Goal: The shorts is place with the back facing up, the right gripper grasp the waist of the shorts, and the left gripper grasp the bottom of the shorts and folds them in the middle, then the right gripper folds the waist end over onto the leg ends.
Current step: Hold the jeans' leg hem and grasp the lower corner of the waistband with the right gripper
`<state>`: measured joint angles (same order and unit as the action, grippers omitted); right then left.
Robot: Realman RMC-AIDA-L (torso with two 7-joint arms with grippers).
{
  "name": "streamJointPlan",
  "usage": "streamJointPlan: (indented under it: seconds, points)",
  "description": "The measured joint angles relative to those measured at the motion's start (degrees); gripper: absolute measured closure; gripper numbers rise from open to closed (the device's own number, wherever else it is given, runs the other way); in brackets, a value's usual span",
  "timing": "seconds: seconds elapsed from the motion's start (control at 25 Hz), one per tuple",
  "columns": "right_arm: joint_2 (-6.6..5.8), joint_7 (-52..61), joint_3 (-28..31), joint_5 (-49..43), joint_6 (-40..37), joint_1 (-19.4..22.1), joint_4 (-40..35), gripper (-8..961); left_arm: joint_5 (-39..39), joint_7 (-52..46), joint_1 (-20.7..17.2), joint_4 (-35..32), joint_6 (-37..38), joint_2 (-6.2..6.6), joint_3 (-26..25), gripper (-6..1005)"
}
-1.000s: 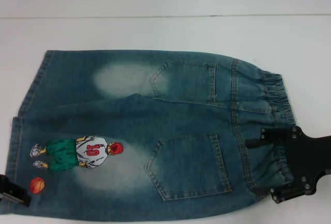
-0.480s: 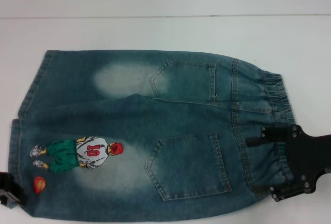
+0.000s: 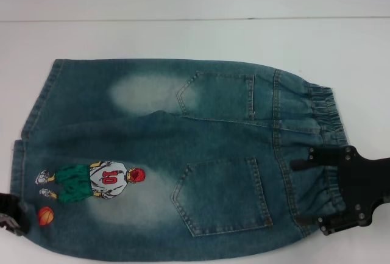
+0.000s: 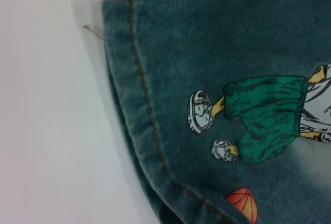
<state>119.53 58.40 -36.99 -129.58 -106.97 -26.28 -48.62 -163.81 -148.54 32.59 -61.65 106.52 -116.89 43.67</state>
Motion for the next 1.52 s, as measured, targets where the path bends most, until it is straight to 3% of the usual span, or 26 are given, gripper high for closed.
streamJointPlan:
  seconds: [0.24,0.44,0.64,0.96,1.52]
  points:
    - [-0.06,5.7,3.6,0.0,-0.5,1.0,-2.7,41,0.0,0.2,0.9,0.4,0.3,0.0,0.0,918]
    - [-0.27,19.1,5.2,-1.8,-0.7,3.3,-15.4,41,0.1,0.6,1.1,0.7,0.3,0.18,0.1,918]
    - [-0.79,29.0,5.2,-12.0,-4.2,2.6,-24.3,42,0.1,0.7,1.5,0.8,0.3,0.42,0.8,918]
    - [-0.66,33.0,4.2,-25.9,-5.3,-0.9,-23.8,45,0.1,0.3,3.4,2.7,0.2,0.44,2.9,917]
    - [-0.21,32.5,-0.7,-27.3,-0.8,-2.2,-16.0,47,0.1,0.2,4.1,3.9,-0.3,0.41,3.7,917]
